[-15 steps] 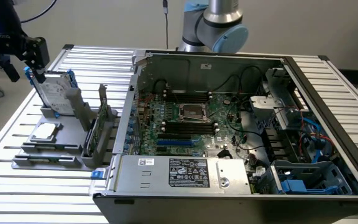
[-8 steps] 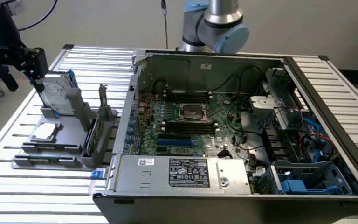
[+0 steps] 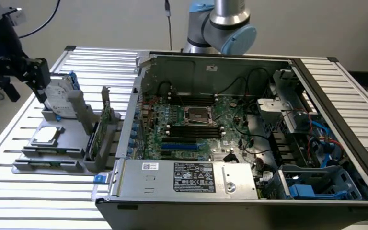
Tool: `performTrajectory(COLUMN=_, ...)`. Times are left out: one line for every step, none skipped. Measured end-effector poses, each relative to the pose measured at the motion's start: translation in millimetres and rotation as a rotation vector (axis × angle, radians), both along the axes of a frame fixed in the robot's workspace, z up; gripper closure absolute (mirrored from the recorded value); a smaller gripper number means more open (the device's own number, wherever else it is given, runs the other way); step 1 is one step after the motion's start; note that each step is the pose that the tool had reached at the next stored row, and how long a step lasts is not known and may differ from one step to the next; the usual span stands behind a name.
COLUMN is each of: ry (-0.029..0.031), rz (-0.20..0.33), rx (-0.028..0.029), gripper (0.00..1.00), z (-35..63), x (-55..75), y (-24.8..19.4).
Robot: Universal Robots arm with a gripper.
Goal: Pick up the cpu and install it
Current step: 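Pick up the cpu and move it towards the insertion slot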
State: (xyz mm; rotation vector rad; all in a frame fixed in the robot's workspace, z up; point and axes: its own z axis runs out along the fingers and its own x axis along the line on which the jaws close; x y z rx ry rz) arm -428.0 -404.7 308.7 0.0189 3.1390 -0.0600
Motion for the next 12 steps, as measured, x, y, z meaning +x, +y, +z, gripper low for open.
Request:
performTrajectory(ry=0.0001, rz=0.002, rx=0.0, gripper=0.35, z=-1.9, x=0.0, y=-0.2)
performTrajectory(ry=0.0, rz=0.004, rx=0.0, gripper=0.35, z=-3.7, x=0.1, y=-0.4)
performTrajectory(ry=0.0, rz=0.006, rx=-0.0001, gripper=0.35, z=-5.5, x=0.0, y=-0.5)
performTrajectory(ry=0.0001, rz=0.008, rx=0.0, gripper=0.35, z=-7.3, x=0.0, y=-0.7)
performTrajectory(ry=0.0, rz=0.01, rx=0.0, gripper=0.35, z=-9.2, x=0.0, y=-0.9)
performTrajectory(ry=0.0, rz=0.012, rx=-0.0001, gripper=0.35, z=-11.0, x=0.0, y=-1.0)
performTrajectory(ry=0.0001, rz=0.013, rx=-0.0001, gripper=0.35, z=-12.8, x=0.0, y=-1.2)
performTrajectory(ry=0.0, rz=0.015, rx=0.0, gripper=0.35, z=-14.6, x=0.0, y=-1.3)
performTrajectory(ry=0.0, rz=0.017, rx=-0.0001, gripper=0.35, z=-16.3, x=0.0, y=-1.5)
performTrajectory(ry=-0.0001, rz=0.019, rx=0.0, gripper=0.35, z=-18.3, x=0.1, y=-1.7)
performTrajectory(ry=0.0, rz=0.021, rx=0.0, gripper=0.35, z=-20.0, x=0.0, y=-1.8)
performTrajectory(ry=0.0, rz=0.023, rx=0.0, gripper=0.35, z=-21.8, x=0.0, y=-2.0)
